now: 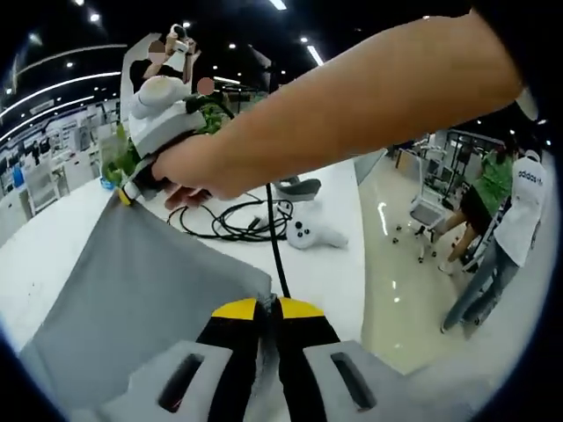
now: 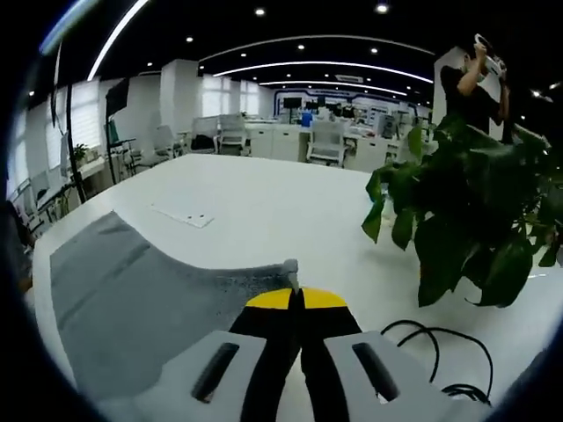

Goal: Fold the towel on the table until its edges align and the towel forms a compact rectangular stack.

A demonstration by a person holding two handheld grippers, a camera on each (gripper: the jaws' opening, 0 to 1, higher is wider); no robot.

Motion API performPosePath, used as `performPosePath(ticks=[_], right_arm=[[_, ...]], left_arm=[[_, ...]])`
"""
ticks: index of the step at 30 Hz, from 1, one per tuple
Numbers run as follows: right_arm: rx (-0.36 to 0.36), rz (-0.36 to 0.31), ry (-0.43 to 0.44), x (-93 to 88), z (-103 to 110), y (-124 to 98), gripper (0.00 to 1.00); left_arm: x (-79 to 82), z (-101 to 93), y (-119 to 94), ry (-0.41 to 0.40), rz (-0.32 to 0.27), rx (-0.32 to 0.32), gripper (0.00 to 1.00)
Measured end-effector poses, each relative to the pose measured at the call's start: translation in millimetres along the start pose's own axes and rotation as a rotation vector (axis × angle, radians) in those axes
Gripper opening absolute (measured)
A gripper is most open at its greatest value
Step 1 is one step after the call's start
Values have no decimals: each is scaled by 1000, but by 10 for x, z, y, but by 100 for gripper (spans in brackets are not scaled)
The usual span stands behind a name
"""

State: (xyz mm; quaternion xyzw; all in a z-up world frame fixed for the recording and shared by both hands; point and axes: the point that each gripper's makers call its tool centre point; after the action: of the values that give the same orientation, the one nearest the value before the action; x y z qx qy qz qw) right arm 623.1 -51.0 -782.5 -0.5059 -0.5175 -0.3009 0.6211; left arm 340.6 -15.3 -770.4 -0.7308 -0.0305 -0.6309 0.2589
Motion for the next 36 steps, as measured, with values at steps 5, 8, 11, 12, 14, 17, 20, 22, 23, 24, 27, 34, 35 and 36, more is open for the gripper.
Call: performPosePath(ticks=[5, 8, 11, 12, 14, 17, 20, 22, 23, 24, 27, 34, 35, 36], right_arm=[[-37, -51, 68, 241, -62, -128, 0], [-45, -67, 72, 363, -41, -190, 0], [-50, -79, 70, 475, 9, -249, 0], [-51, -83, 65, 508, 30, -266, 0], [-54, -87, 51, 581, 78, -294, 0], [-53, -96, 43, 706, 154, -295, 0], [-47, -100, 35, 812, 251, -275, 0], [-42, -100, 31, 887, 337, -254, 0], [-39, -101, 31, 915, 375, -248, 0], [-34, -104, 33, 966, 434, -237, 0], [-20, -117, 22, 1105, 572, -203, 0], [10, -153, 5, 1463, 929, -135, 0], [15, -155, 5, 1500, 977, -126, 0], [22, -159, 2, 1553, 1049, -113, 0]], left_arm=[[277, -64, -70, -1, -77, -18, 7], [301, -77, -105, 70, -74, -17, 7], [353, -94, -197, 56, -90, -20, 7], [381, -93, -229, 64, -97, -18, 7], [457, -65, -314, 82, -118, -10, 7], [544, 6, -441, 81, -141, 5, 7], [606, 89, -586, 124, -156, 30, 7], [644, 144, -688, 136, -164, 45, 7], [662, 168, -730, 139, -169, 54, 7], [674, 188, -772, 144, -171, 59, 7], [724, 277, -937, 154, -183, 81, 7], [810, 518, -1413, 184, -211, 152, 7], [813, 559, -1504, 188, -213, 166, 7], [842, 596, -1594, 192, -233, 181, 7]])
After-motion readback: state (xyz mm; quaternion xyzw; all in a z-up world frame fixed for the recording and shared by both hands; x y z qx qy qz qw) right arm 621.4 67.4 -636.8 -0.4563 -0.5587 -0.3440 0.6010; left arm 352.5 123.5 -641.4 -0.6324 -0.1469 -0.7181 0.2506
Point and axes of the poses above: the point that each gripper's makers call its tool centre point, and the gripper's own axes: y roughly forward along the fingers, z roughly to its left, x roughly out of its top, and after that the axes turned 9 degrees about -z, right-handed
